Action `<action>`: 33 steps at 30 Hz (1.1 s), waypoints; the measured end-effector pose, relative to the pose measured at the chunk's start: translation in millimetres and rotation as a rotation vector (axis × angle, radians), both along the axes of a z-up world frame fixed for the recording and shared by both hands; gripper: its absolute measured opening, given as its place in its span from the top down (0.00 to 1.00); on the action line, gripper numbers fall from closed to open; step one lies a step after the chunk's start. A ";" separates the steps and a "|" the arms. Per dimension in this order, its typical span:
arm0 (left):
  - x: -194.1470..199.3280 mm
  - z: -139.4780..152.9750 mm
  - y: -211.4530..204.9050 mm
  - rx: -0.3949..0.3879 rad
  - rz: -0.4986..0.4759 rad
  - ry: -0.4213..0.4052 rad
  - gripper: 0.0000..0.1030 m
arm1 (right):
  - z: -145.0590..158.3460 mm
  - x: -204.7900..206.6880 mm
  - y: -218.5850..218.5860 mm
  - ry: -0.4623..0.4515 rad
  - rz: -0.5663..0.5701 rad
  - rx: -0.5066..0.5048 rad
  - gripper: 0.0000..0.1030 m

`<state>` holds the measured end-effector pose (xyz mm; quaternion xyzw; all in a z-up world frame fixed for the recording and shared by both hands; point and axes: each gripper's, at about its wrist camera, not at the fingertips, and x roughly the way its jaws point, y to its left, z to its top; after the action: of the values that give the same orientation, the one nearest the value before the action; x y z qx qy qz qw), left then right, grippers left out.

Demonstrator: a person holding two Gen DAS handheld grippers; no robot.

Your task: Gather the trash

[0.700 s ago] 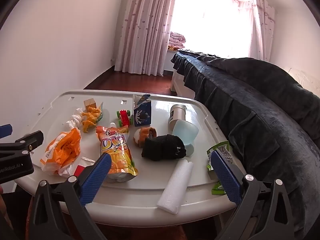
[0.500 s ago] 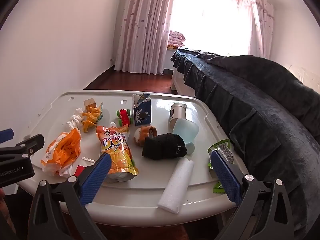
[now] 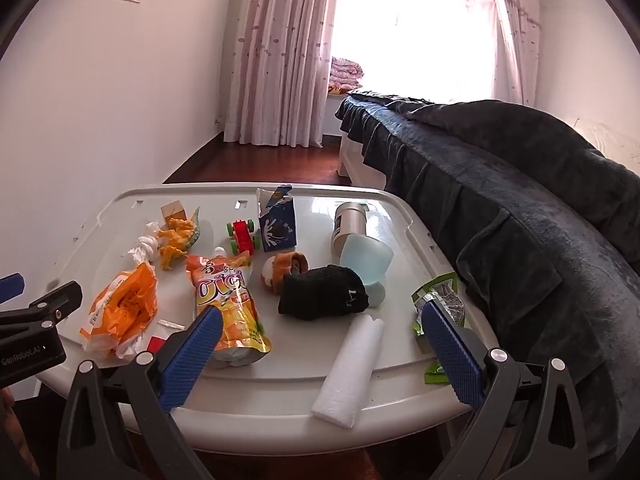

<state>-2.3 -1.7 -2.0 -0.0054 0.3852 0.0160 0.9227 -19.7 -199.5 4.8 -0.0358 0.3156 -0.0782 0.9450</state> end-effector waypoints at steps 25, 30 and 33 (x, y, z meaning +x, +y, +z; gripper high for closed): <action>0.0 0.1 -1.3 0.018 0.000 -0.016 0.06 | 3.0 0.6 1.0 -0.010 -0.005 -0.011 0.05; 0.5 0.1 -0.2 0.017 0.001 -0.018 0.06 | 2.9 0.5 0.3 -0.010 -0.005 -0.011 0.05; 0.3 0.1 -0.4 0.017 0.000 -0.018 0.06 | 3.0 0.6 0.0 -0.010 -0.005 -0.008 0.05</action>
<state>-2.0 -2.1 -1.8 0.0023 0.3767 0.0195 0.9261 -19.0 -199.5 7.8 -0.0386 0.3106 -0.0822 0.9462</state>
